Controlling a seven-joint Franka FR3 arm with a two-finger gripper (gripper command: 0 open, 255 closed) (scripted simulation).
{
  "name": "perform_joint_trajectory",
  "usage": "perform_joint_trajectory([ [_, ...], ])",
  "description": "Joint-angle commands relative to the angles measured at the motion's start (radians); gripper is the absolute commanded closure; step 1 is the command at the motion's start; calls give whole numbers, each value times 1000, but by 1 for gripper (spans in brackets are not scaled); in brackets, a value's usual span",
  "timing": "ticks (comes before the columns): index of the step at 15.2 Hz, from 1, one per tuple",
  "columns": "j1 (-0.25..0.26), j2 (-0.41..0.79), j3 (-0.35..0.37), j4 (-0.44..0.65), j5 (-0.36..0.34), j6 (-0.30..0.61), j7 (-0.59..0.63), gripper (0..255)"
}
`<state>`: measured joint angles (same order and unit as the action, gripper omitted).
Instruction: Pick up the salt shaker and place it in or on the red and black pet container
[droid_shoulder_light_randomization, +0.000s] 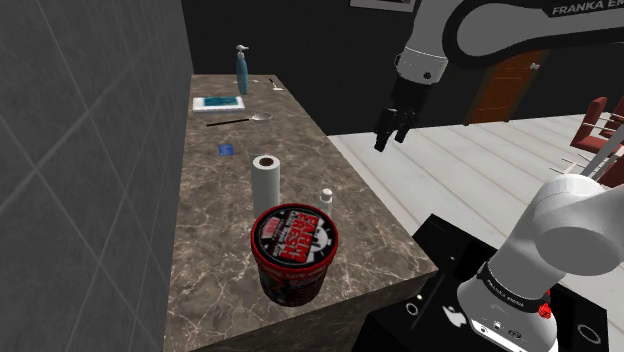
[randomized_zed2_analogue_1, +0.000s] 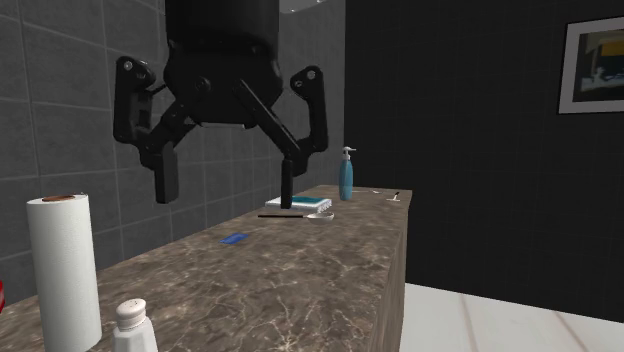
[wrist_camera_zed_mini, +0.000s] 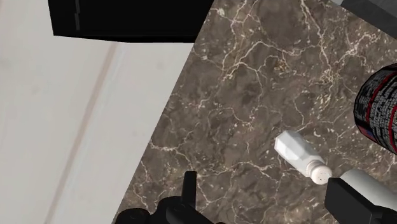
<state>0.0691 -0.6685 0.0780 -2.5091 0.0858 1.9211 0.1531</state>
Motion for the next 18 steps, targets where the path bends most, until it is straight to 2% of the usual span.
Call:
perform_joint_trajectory([
  [1,12,46,28,-14,16,69,28,0],
  [7,41,218,117,-4,45,256,117,0],
  [12,52,388,190,44,33,399,203,0],
  [18,50,460,206,28,18,488,223,0],
])
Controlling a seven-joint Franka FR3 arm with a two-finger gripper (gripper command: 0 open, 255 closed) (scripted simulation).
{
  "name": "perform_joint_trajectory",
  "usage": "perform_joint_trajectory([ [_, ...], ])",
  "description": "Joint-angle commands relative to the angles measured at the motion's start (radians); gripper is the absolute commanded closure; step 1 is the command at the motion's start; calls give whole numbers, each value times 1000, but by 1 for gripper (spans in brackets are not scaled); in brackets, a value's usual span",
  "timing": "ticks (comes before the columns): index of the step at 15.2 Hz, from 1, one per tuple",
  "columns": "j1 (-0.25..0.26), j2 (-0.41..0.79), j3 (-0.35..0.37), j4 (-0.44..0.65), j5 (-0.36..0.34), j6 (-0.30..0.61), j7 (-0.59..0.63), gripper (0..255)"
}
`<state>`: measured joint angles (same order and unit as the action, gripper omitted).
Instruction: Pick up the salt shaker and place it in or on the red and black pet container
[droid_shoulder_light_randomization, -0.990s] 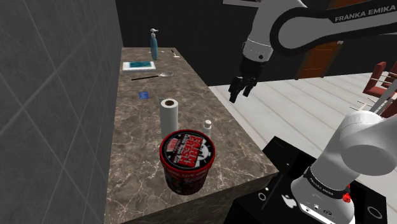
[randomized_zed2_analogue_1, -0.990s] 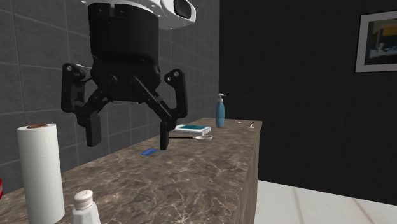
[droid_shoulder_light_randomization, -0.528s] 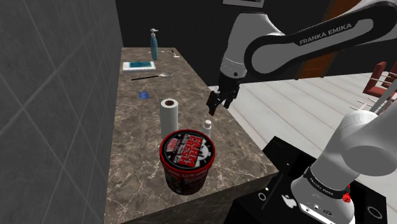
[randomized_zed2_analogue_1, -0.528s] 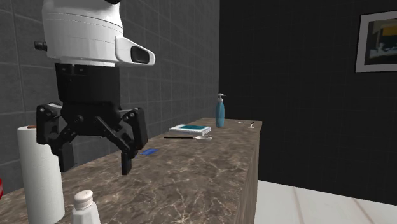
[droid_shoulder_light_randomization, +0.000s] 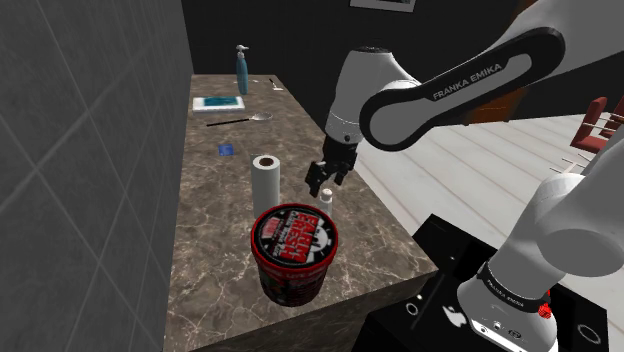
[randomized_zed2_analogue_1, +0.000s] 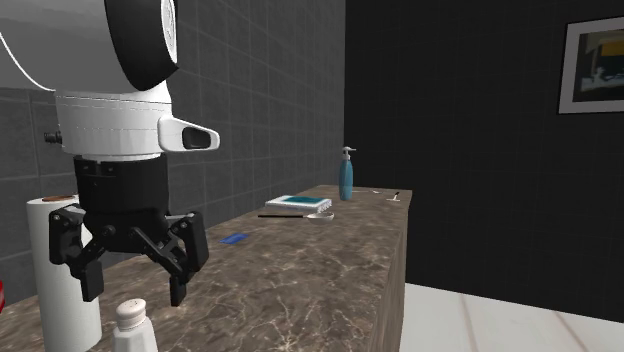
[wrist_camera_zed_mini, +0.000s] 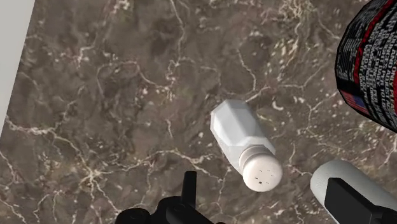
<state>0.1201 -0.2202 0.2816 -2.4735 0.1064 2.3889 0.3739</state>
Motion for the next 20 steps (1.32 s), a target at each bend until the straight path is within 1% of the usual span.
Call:
perform_joint_trajectory([
  [1,-1,23,4,-12,-5,35,4,0],
  [3,-2,41,6,-18,-9,58,8,0],
  [10,-2,41,6,-18,-9,58,8,0],
  [11,-2,41,6,-18,-9,58,8,255],
  [20,-2,41,6,-18,-9,58,8,255],
])
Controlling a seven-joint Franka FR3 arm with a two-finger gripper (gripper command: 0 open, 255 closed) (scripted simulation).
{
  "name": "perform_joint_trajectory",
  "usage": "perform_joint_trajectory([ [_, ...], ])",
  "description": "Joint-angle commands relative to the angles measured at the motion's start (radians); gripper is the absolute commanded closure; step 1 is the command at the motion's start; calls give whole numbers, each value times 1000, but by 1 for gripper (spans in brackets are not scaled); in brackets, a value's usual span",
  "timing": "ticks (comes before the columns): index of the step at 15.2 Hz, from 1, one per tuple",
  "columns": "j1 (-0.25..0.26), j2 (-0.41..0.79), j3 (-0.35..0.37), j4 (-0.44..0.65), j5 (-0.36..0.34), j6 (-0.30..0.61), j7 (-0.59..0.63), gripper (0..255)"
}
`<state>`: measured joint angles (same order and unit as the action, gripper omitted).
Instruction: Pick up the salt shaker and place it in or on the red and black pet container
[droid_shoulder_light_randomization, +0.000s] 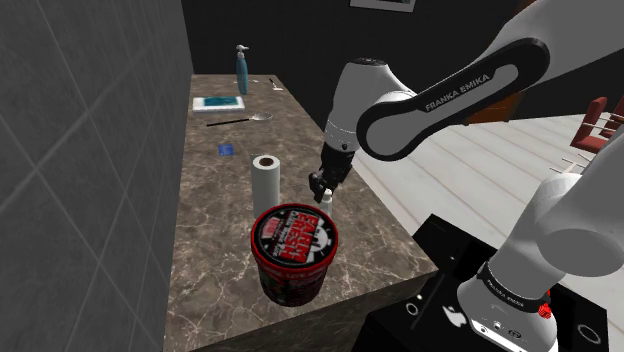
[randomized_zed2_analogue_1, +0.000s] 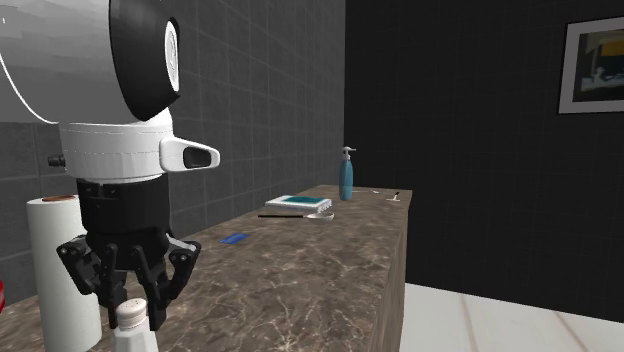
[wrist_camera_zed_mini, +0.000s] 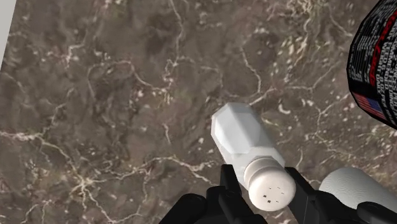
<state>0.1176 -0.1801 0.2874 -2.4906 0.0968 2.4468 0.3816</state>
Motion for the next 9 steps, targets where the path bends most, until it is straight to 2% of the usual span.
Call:
perform_joint_trajectory([
  [1,1,-9,-1,5,2,-15,-2,255],
  [9,3,-74,-11,60,14,-134,-10,255],
])
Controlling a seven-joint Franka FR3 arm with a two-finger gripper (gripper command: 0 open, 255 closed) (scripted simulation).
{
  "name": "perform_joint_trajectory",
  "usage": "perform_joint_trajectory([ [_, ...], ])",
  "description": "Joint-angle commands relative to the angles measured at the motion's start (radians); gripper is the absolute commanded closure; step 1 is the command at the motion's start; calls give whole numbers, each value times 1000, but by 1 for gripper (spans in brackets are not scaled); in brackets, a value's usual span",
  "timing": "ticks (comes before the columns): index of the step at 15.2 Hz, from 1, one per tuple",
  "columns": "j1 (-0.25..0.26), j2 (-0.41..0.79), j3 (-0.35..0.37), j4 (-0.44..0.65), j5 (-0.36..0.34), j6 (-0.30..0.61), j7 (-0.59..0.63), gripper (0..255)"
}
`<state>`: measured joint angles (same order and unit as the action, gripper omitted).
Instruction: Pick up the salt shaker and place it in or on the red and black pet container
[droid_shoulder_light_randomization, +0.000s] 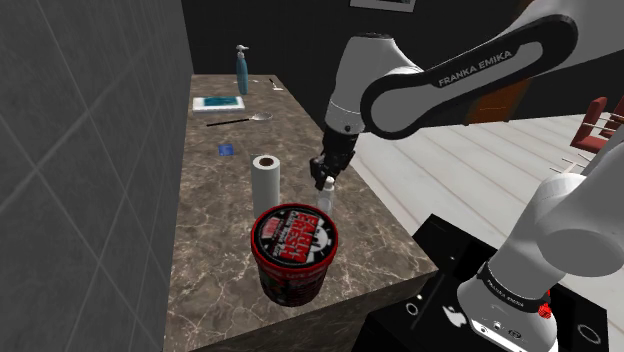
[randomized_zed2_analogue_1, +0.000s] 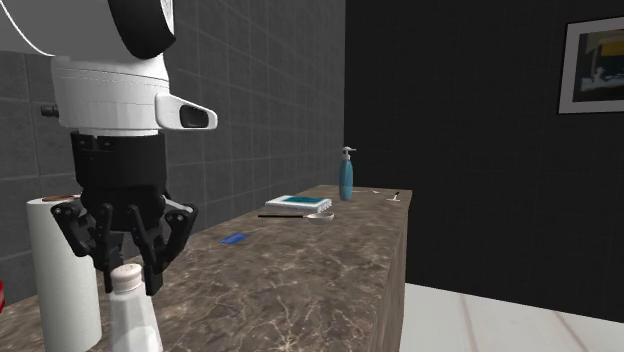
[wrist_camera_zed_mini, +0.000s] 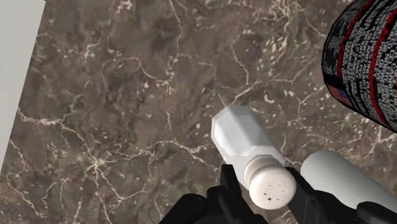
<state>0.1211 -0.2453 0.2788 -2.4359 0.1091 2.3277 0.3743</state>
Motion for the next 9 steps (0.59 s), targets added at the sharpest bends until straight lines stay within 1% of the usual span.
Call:
perform_joint_trajectory([
  [1,0,-16,-4,13,2,-29,-4,255],
  [9,0,-62,-14,83,6,-145,-7,255],
])
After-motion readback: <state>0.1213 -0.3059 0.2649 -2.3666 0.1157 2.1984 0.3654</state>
